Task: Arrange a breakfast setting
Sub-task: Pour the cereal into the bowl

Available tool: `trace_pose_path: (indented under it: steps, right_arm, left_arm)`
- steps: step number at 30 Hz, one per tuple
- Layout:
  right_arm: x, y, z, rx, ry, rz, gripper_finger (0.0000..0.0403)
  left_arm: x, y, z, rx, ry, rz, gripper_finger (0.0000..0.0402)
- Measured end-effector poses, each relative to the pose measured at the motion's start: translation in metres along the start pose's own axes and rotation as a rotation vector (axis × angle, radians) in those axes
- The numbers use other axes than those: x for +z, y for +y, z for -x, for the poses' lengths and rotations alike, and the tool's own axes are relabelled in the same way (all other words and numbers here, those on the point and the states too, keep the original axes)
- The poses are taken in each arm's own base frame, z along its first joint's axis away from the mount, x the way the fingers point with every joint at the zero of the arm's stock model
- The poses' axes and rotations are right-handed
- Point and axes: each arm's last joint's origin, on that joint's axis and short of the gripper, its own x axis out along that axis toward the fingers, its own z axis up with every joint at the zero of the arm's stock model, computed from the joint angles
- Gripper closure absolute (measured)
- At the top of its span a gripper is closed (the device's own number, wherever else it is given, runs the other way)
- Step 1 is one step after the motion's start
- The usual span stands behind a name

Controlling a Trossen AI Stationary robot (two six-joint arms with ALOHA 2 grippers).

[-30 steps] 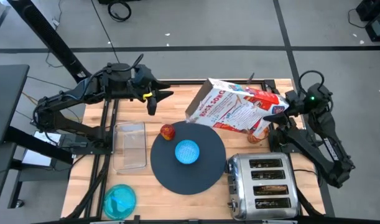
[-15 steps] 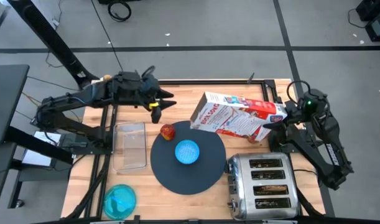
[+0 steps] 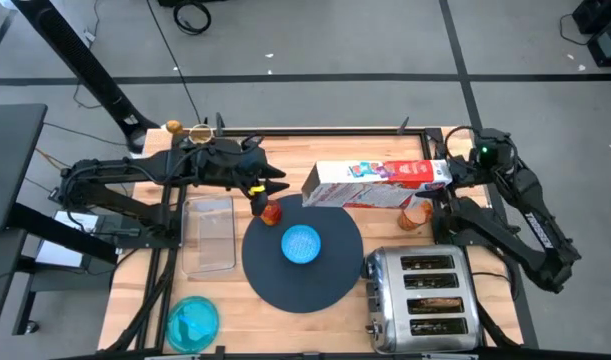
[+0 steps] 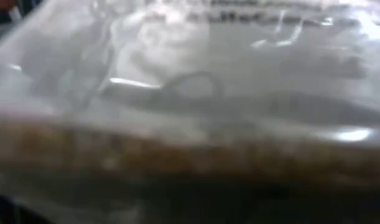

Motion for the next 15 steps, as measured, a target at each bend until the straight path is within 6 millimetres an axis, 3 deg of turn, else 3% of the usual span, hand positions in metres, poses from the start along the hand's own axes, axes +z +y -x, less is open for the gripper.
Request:
trace_pose_path:
  steps: [15]
  right_arm:
    - [0.015, -0.008, -0.013, 0.081, 0.066, 0.103, 0.0162]
  left_arm:
    - [-0.044, 0.001, -0.021, 0.009, 0.131, 0.031, 0.0247]
